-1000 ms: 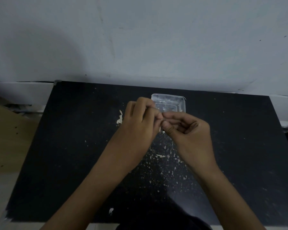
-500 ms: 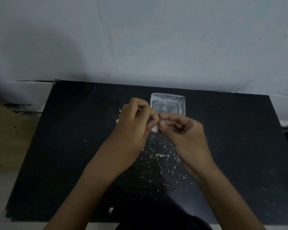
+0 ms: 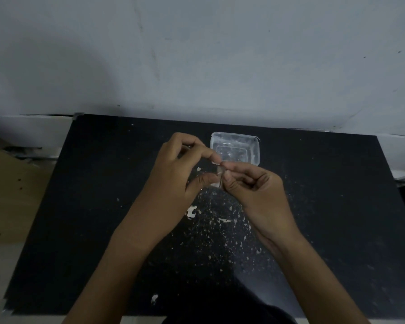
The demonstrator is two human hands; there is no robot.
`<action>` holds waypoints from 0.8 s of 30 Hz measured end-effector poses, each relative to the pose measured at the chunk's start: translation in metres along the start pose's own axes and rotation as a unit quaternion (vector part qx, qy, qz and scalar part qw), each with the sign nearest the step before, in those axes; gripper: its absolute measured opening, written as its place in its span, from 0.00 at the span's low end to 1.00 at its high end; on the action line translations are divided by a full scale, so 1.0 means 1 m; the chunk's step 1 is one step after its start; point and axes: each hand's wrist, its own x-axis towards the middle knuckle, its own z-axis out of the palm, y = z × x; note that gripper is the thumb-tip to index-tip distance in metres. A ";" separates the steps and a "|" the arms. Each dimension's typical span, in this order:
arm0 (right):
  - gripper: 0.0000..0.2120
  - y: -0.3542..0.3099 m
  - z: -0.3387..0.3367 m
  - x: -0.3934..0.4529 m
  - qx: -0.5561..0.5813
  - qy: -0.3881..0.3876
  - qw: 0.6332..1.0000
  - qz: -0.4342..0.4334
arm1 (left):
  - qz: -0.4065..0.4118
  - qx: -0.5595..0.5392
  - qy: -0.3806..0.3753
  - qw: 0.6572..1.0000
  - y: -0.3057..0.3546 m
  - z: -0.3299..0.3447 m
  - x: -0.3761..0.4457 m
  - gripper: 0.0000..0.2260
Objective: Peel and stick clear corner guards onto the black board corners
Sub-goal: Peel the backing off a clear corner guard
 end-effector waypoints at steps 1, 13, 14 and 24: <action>0.10 0.000 0.000 0.000 0.002 -0.002 1.000 -0.001 | -0.001 -0.001 0.006 1.000 0.000 0.000 0.001 0.12; 0.15 0.000 0.002 0.002 0.037 -0.033 0.999 -0.012 | -0.029 -0.058 0.078 0.995 -0.003 0.012 0.000 0.06; 0.15 0.000 0.001 0.002 0.033 -0.040 0.999 -0.016 | -0.036 -0.063 0.079 0.994 -0.003 0.014 0.000 0.06; 0.18 0.007 -0.001 0.002 0.014 -0.066 0.998 -0.014 | -0.056 -0.045 0.051 0.996 -0.004 0.025 -0.002 0.10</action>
